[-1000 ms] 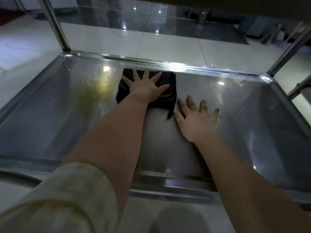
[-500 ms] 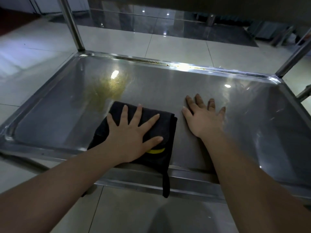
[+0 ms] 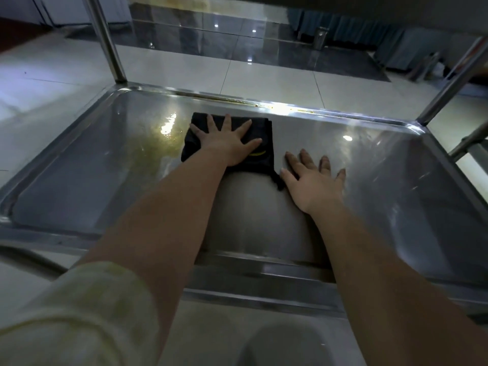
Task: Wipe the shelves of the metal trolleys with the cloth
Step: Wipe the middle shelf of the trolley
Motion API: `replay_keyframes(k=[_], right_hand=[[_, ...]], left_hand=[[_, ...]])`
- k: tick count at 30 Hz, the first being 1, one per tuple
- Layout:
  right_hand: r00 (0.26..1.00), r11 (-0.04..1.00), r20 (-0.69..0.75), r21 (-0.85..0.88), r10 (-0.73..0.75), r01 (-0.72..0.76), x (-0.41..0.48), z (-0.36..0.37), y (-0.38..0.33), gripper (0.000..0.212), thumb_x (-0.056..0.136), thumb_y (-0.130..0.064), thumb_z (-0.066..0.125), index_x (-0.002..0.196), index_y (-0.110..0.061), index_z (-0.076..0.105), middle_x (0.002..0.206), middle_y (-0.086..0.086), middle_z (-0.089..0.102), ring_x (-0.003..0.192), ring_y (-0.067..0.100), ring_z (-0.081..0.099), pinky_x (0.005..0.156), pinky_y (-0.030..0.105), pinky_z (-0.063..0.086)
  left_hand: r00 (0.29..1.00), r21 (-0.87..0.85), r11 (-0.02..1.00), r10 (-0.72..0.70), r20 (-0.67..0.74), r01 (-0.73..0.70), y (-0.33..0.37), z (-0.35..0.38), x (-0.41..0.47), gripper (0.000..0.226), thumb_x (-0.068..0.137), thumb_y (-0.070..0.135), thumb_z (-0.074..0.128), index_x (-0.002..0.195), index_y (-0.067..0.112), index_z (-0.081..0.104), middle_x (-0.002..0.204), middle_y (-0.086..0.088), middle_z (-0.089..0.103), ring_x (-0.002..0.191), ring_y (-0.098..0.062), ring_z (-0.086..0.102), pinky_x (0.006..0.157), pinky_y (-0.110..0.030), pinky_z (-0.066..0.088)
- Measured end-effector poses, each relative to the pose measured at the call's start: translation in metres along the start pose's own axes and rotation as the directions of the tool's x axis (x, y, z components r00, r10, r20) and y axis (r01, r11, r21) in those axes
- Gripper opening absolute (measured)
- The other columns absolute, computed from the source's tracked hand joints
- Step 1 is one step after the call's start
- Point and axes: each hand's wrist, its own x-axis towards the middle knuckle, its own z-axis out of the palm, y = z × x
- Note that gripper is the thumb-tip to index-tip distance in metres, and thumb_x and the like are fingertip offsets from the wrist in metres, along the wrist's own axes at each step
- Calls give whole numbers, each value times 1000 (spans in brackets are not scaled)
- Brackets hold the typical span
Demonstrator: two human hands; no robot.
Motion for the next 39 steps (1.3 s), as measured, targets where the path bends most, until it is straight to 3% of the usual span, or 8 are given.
replay_keyframes(k=[5, 12, 17, 21, 25, 39], right_hand=[[1000, 1000, 19, -25, -1, 1, -5, -6, -3, 57, 98, -64, 18, 152, -49, 11, 164, -14, 3, 151, 33, 0, 114, 67, -1], [992, 986, 89, -143, 93, -80, -16, -18, -23, 57, 100, -58, 10, 154, -44, -2, 165, -7, -10, 146, 39, -22, 110, 69, -13], [981, 982, 25, -3, -191, 191, -33, -1, -109, 56, 105, -36, 20, 155, -38, -4, 165, -6, -5, 150, 34, -12, 116, 64, -4], [987, 987, 31, 35, -158, 157, -26, 11, -125, 53, 105, -45, 16, 156, -39, 4, 165, -6, 2, 149, 39, -5, 117, 61, -4], [984, 986, 69, -25, -165, 167, -26, 15, -123, 58, 101, -59, 14, 155, -42, 5, 166, -4, -1, 149, 41, -5, 116, 62, -5], [986, 985, 12, -56, -164, 165, -29, 19, -119, 57, 99, -63, 15, 153, -47, 5, 165, -6, 1, 149, 38, -3, 117, 60, -3]], left_hand=[[994, 52, 993, 99, 53, -102, -34, 11, -88, 72, 84, 83, 12, 148, 57, -9, 164, 4, -15, 148, -39, -15, 108, -73, -8], [1000, 44, 999, 2, 11, -2, -92, 18, -164, 84, 66, 88, -1, 145, 62, -11, 165, 6, -12, 149, -36, -13, 112, -71, -6], [1000, 36, 999, 5, -15, -4, -91, 21, -164, 78, 73, 87, 2, 145, 62, -10, 165, 6, -11, 149, -35, -13, 111, -71, -7], [999, 35, 999, -11, 38, 10, -101, 20, -174, 73, 80, 85, 9, 145, 61, -11, 165, 5, -14, 149, -34, -16, 112, -70, -9], [998, 13, 1000, -28, 63, 27, -126, 23, -193, 78, 74, 88, 8, 144, 62, -13, 164, 7, -15, 149, -32, -17, 113, -68, -8], [993, 9, 994, -113, 22, 113, -129, -9, -25, 78, 80, 89, 15, 150, 57, 0, 166, 3, -7, 149, -38, -13, 108, -74, -8]])
